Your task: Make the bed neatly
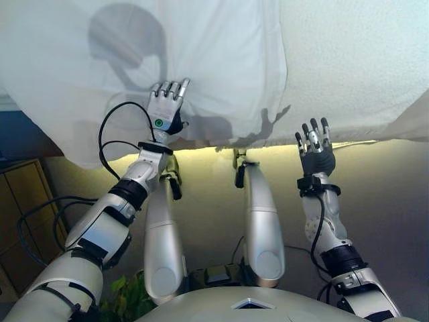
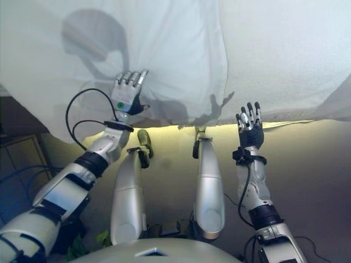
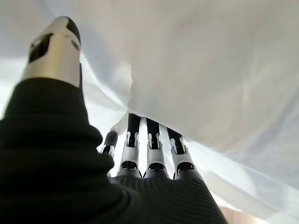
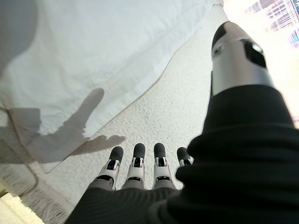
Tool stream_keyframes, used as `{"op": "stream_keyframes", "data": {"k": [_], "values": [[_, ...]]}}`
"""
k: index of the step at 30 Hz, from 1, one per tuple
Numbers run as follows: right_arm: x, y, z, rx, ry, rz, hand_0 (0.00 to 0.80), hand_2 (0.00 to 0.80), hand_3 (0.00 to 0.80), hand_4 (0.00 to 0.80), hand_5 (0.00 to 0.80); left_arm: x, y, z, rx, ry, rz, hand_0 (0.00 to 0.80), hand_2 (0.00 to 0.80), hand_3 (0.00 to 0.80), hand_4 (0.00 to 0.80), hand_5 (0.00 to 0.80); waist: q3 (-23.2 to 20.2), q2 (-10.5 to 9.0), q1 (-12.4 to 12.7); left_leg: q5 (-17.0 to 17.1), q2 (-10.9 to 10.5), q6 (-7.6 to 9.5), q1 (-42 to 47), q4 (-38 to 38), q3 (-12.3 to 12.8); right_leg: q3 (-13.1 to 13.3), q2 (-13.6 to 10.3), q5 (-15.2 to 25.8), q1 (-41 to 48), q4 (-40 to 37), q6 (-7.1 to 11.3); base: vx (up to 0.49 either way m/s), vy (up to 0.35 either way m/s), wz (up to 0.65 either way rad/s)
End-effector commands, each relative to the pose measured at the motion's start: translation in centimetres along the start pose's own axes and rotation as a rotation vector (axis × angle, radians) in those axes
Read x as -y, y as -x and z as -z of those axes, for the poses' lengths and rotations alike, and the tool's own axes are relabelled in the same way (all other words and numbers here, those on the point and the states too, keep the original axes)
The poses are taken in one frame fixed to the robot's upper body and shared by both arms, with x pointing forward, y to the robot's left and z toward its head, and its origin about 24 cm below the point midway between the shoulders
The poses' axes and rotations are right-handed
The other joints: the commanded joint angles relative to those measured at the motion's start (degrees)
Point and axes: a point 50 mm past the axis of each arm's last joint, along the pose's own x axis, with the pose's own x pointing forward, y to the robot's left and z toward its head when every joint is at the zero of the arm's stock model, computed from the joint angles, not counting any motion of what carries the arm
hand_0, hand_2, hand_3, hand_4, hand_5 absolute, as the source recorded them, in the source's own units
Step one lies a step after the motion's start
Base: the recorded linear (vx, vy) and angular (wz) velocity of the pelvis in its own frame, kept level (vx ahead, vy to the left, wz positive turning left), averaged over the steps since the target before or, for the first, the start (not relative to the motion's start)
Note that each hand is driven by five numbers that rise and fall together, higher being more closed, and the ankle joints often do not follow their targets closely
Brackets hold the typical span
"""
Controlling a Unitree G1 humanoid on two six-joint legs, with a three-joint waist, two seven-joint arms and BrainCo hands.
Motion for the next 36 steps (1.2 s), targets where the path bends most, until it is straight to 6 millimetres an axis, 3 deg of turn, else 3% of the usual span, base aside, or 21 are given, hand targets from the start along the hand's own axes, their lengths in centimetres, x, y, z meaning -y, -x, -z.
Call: {"op": "stream_keyframes", "data": {"k": [1,4,5,6,7,15,23,33,34,36], "values": [[-1.2,0.2,-2.4,0.114,0.012,-0.057,0.000,0.000,0.000,0.000,0.000,-0.6,-0.7,0.7,-0.043,-0.030,-0.031,0.000,0.000,0.000,0.000,0.000,0.01,0.59,0.40,4.54,0.17,2.19,-1.23,-4.62,-1.31,0.10,-0.93,1.04,0.61,0.59,2.70,0.000,0.000,0.00],[-2.0,-0.3,-2.4,0.120,0.009,-0.052,0.000,0.000,0.000,0.000,0.000,-0.5,-0.9,0.2,-0.038,-0.042,-0.021,0.000,0.000,0.000,0.000,0.000,0.01,0.49,0.33,4.58,0.20,2.14,-2.22,-4.20,-1.52,0.01,-1.05,0.93,-0.17,0.69,2.65,0.010,-0.024,0.00],[-2.7,-0.7,-2.3,0.126,0.009,-0.045,0.000,0.000,0.000,0.000,0.000,-0.5,-0.9,-0.3,-0.032,-0.039,-0.016,0.182,0.182,0.182,0.182,0.182,0.01,0.72,0.58,4.74,0.17,2.04,-2.46,-4.12,-1.66,-0.13,-1.22,0.85,-0.40,0.89,2.67,0.015,-0.042,0.01],[-3.5,-1.2,-2.3,0.134,0.008,-0.037,0.000,0.000,0.000,0.000,0.000,-0.6,-1.3,-0.9,-0.022,-0.036,-0.013,0.571,0.571,0.571,0.571,0.571,0.01,0.98,0.91,4.90,-0.07,1.99,-2.69,-4.11,-1.90,-0.33,-1.48,0.83,-0.53,0.91,2.77,0.007,-0.042,0.02],[-4.1,-1.5,-2.3,0.141,0.006,-0.031,0.000,0.000,0.000,0.000,0.000,-0.7,-1.5,-1.4,-0.011,-0.033,-0.012,0.800,0.800,0.800,0.800,0.800,0.01,1.23,1.19,5.03,-0.24,1.95,-2.76,-4.22,-1.98,-0.52,-1.68,0.88,-0.61,0.94,2.82,-0.003,-0.046,0.03],[-6.6,-3.3,-2.1,0.179,-0.007,0.003,0.000,0.000,0.000,0.000,0.000,-1.4,-2.6,-3.9,0.053,-0.011,-0.038,0.800,0.800,0.800,0.800,0.800,0.01,2.92,3.04,5.24,-1.22,2.06,-3.07,-4.07,-2.50,-1.70,-3.09,0.85,-0.77,1.76,2.80,-0.004,-0.032,0.09],[-7.7,-3.8,-2.4,0.191,-0.004,0.025,0.000,0.000,0.000,0.000,0.000,-1.3,-2.6,-4.5,0.068,0.036,-0.028,0.800,0.800,0.800,0.800,0.800,0.01,3.63,3.98,5.62,-1.18,1.74,-0.74,-4.95,-2.78,-2.31,-3.78,0.26,1.54,2.05,2.73,0.012,0.003,0.05],[-7.4,-3.6,-1.2,0.147,-0.006,0.036,0.000,0.000,0.000,0.000,0.000,0.5,-0.8,-2.3,-0.025,0.090,0.068,0.800,0.800,0.800,0.800,0.800,0.01,3.84,5.53,5.86,-1.32,1.03,8.67,-8.55,-3.54,-4.80,-5.13,0.08,12.11,-1.25,2.71,0.038,0.013,0.08],[-7.4,-3.6,-1.1,0.145,-0.007,0.040,0.000,0.000,0.000,0.000,0.000,0.8,-0.6,-1.9,-0.037,0.092,0.078,0.800,0.800,0.800,0.800,0.800,0.01,3.78,5.76,7.57,-1.50,1.25,8.96,-9.51,-3.48,-5.52,-5.48,1.60,12.84,-2.53,2.10,-0.014,0.010,0.13],[-7.1,-3.5,-0.7,0.135,-0.004,0.052,0.000,0.000,0.000,0.000,0.000,1.3,0.1,-1.5,-0.054,0.103,0.103,0.800,0.800,0.800,0.800,0.800,0.01,3.84,6.19,7.46,-1.63,1.15,10.93,-10.00,-3.75,-5.88,-5.80,1.53,15.00,-3.16,2.10,0.031,0.006,0.16]]}}
